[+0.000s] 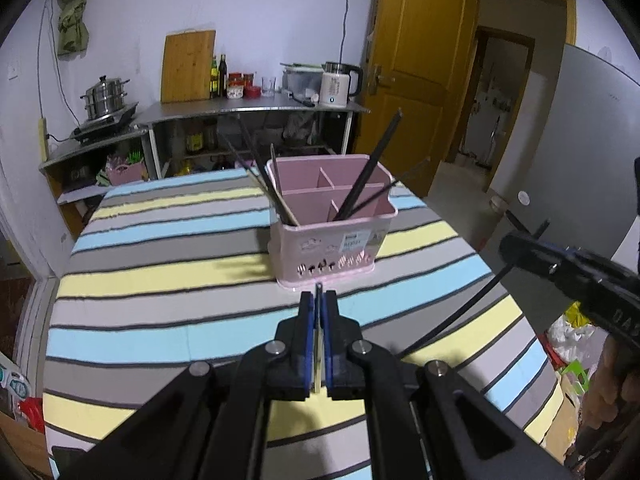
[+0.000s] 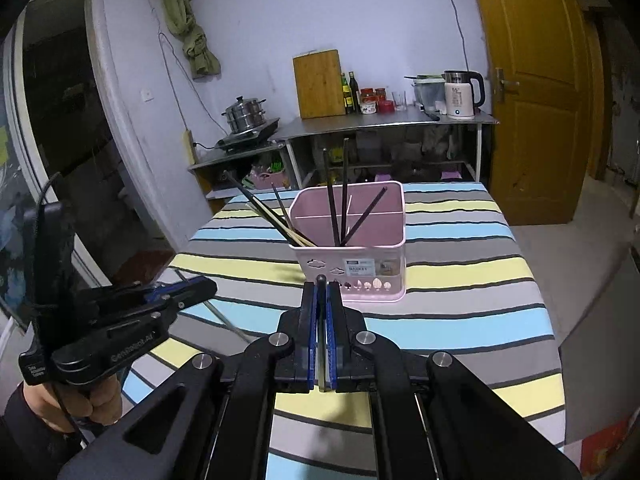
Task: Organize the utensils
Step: 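Carry both chopsticks over the pink basket and open both tools to drop them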
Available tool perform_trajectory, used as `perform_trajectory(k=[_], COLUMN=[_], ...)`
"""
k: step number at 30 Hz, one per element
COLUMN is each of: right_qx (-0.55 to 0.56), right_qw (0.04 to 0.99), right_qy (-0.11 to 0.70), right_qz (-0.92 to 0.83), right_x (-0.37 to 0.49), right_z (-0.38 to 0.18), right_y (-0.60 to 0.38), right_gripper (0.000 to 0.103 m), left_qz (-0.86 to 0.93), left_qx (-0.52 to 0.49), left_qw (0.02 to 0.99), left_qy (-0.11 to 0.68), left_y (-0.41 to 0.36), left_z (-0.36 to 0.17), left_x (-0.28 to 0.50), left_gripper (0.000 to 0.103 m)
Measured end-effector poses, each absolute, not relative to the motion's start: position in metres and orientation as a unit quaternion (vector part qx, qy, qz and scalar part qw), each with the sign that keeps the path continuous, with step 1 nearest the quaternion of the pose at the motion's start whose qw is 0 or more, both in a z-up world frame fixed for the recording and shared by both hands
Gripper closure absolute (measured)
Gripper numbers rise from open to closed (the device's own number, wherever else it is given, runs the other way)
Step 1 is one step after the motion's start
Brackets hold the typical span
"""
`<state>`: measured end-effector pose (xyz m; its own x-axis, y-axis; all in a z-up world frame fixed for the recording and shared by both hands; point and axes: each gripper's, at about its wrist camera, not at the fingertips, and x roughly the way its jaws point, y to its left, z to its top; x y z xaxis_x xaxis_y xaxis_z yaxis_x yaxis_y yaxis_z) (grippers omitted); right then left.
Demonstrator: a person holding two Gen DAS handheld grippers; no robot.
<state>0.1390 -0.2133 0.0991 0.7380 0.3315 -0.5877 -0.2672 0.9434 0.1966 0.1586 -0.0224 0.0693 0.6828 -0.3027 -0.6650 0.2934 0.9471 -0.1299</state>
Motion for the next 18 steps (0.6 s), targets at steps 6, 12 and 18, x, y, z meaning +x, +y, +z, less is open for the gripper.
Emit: perform_trajectory(k=[6,12,18], right_qx=[0.039,0.038,0.033], right_qw=[0.930,0.936,0.945], right_qy=[0.328,0.311,0.285], right_qz=[0.160,0.161,0.159], right_x=[0.140,0.143,0.149], right_z=[0.103,0.116,0.134], right_y=[-0.214,-0.215,-0.211], right_gripper=[0.099,0.099,0.099], left_qz=[-0.165,-0.169,-0.179], left_qx=[-0.003,0.003,0.012], left_qw=[0.913,0.918,0.926], left_qy=[0.373,0.360,0.333], left_y=[-0.023,-0.022,-0.027], left_z=[0.069,0.087,0.121], left_x=[0.156,0.160,0.168], left_gripper=[0.098,0.099,0.099])
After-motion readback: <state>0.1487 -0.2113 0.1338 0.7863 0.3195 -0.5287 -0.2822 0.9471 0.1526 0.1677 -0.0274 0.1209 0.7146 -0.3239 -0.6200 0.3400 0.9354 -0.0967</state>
